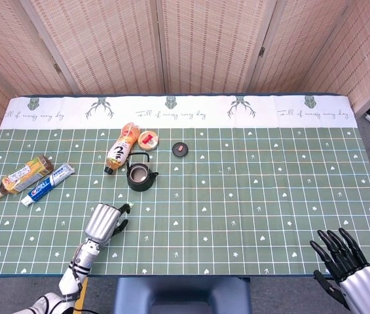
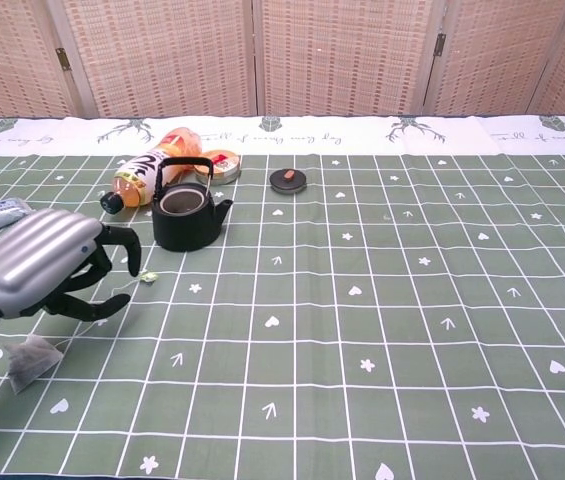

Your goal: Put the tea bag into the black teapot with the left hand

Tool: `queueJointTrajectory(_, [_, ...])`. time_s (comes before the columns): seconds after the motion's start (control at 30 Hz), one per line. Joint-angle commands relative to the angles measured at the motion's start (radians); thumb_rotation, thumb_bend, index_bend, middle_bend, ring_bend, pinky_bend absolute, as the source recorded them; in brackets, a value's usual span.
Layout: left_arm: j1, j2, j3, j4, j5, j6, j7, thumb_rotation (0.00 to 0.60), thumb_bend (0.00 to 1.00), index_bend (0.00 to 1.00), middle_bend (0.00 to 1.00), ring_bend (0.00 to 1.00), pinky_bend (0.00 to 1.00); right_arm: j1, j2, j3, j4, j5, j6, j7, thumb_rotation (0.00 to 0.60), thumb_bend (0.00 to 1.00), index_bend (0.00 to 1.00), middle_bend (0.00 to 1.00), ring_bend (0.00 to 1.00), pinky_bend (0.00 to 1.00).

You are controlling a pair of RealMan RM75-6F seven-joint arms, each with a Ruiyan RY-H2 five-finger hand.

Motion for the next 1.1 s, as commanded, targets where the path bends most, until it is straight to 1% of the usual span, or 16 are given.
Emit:
queueJointTrajectory(0.03, [-0.021, -0.04, -0.004, 0.056, -0.019, -0.015, 0.0, 0.6, 0.36, 0.53, 1.0, 1.0, 1.0, 0.0, 0.0, 0.001, 0.0, 0.004, 0.0, 0.003, 0.6, 0.37, 0.0, 0.0, 0.07, 0.0])
queueJointTrajectory(0.27, [-0.052, -0.085, -0.025, 0.141, -0.055, -0.037, -0.028, 0.6, 0.36, 0.49, 1.0, 1.0, 1.0, 0.002, 0.001, 0.002, -0.001, 0.004, -0.002, 0.005, 0.6, 0.37, 0.0, 0.0, 0.07, 0.0])
queueJointTrajectory(0.47, [-0.07, -0.101, -0.031, 0.195, -0.078, -0.049, -0.036, 0.6, 0.36, 0.5, 1.0, 1.0, 1.0, 0.003, 0.001, 0.002, -0.004, 0.005, -0.009, 0.002, 0.6, 0.37, 0.0, 0.0, 0.07, 0.0])
queueJointTrajectory(0.73, [-0.085, -0.119, -0.029, 0.233, -0.101, -0.065, -0.044, 0.6, 0.36, 0.5, 1.0, 1.0, 1.0, 0.002, 0.001, 0.002, -0.005, 0.004, -0.007, 0.0, 0.6, 0.37, 0.0, 0.0, 0.07, 0.0])
queueJointTrajectory(1.1, [-0.106, -0.144, -0.03, 0.26, -0.129, -0.083, -0.019, 0.6, 0.36, 0.5, 1.0, 1.0, 1.0, 0.004, 0.002, 0.0, -0.004, 0.002, -0.01, 0.0, 0.6, 0.36, 0.0, 0.0, 0.07, 0.0])
